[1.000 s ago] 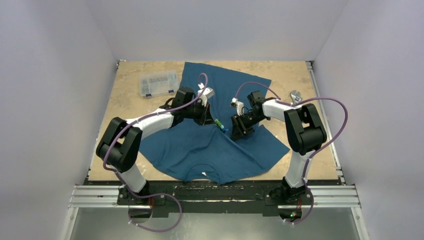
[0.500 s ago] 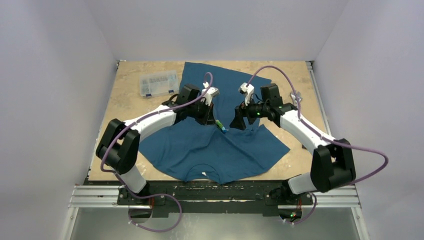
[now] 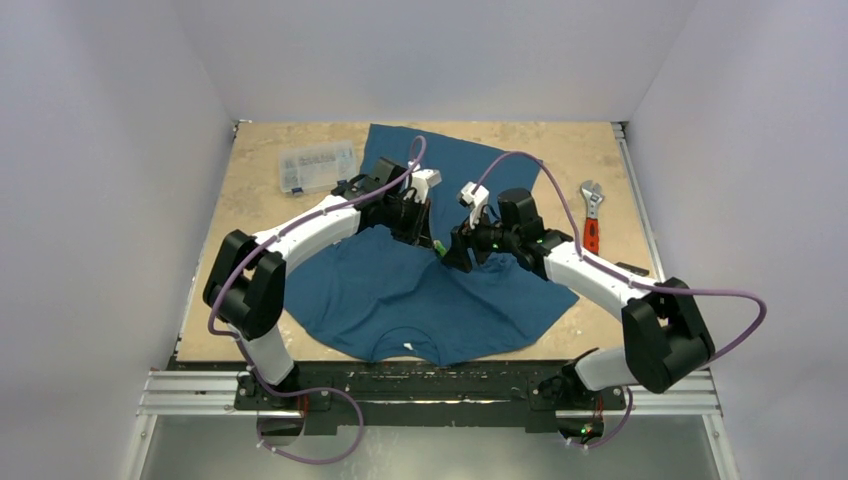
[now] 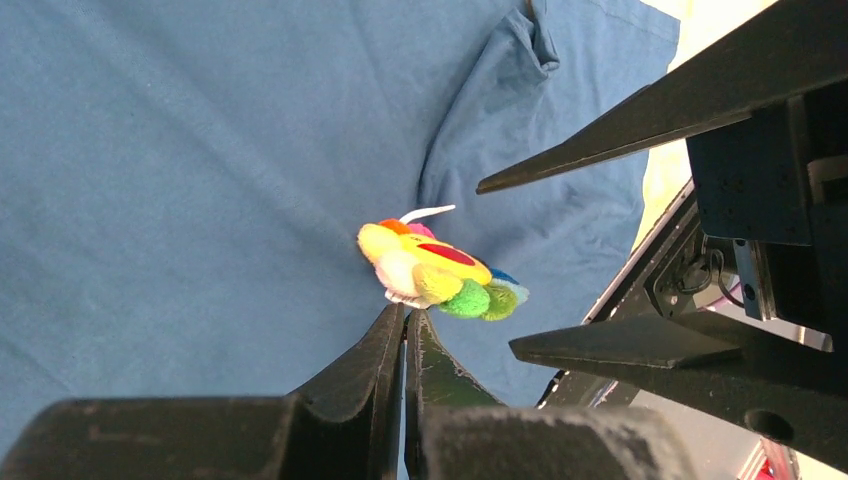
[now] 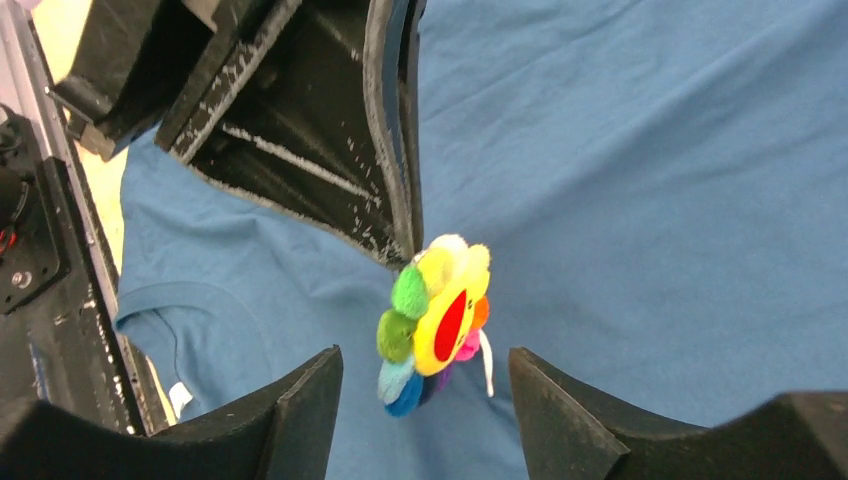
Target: Remove the brooch from the garment
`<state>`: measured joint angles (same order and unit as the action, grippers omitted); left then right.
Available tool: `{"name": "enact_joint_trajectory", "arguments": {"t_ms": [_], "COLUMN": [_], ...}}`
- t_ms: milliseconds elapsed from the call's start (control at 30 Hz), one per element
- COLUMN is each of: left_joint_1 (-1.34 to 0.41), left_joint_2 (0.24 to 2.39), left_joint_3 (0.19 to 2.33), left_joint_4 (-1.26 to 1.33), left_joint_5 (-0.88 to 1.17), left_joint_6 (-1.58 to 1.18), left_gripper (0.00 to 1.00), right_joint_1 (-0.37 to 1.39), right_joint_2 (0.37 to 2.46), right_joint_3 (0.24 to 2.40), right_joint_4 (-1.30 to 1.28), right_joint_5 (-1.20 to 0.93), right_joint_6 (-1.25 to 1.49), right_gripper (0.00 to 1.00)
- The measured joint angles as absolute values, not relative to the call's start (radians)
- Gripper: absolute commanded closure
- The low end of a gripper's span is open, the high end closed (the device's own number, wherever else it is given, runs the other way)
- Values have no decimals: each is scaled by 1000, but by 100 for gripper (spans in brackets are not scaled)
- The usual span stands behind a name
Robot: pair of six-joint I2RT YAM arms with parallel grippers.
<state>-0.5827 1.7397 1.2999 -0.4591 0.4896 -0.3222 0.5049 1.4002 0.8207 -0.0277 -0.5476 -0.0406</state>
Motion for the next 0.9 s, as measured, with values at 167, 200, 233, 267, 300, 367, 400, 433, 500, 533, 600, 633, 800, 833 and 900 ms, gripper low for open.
{"name": "enact_joint_trajectory", "arguments": {"t_ms": [167, 200, 233, 267, 300, 367, 400, 433, 500, 533, 600, 633, 800, 833, 900], "left_joint_1": [-583, -583, -583, -583, -583, -583, -583, -583, -583, -583, -583, -583, -583, -583, -583], "left_joint_2": [1740, 1740, 1740, 1740, 1740, 1740, 1740, 1740, 1740, 1740, 1740, 1740, 1740, 1740, 1740], "left_joint_3": [1300, 1300, 1300, 1300, 1300, 1300, 1300, 1300, 1300, 1300, 1300, 1300, 1300, 1300, 1300], "left_joint_4": [-477, -479, -480, -480, -480, -480, -480, -480, -480, -480, -480, -479, -475, -473, -470], "left_joint_5": [490, 490, 490, 490, 490, 490, 490, 490, 490, 490, 490, 490, 500, 504, 514], "left_joint_6": [-337, -342, -349, -352, -358, -366, -372, -376, -384, -384, -386, -387, -408, -411, -417], "left_gripper": [100, 100, 100, 100, 100, 100, 100, 100, 100, 100, 100, 100, 100, 100, 100], "right_joint_1": [509, 511, 513, 518, 522, 532, 537, 540, 548, 550, 550, 550, 555, 557, 562], "right_joint_2": [1405, 1409, 1414, 1419, 1424, 1433, 1436, 1439, 1443, 1444, 1449, 1452, 1471, 1474, 1481], "right_joint_3": [815, 815, 815, 815, 815, 815, 815, 814, 809, 806, 802, 799, 796, 796, 796], "right_joint_4": [30, 37, 43, 46, 46, 47, 47, 48, 56, 61, 71, 76, 91, 93, 97], "right_joint_5": [-512, -509, -509, -506, -506, -505, -500, -492, -475, -463, -453, -446, -435, -436, -436], "right_joint_6": [-34, -34, -34, -34, -35, -36, -37, -38, -41, -44, -46, -47, -48, -48, -49], "right_gripper": [34, 34, 33, 33, 33, 35, 37, 40, 48, 52, 57, 58, 62, 64, 70]}}
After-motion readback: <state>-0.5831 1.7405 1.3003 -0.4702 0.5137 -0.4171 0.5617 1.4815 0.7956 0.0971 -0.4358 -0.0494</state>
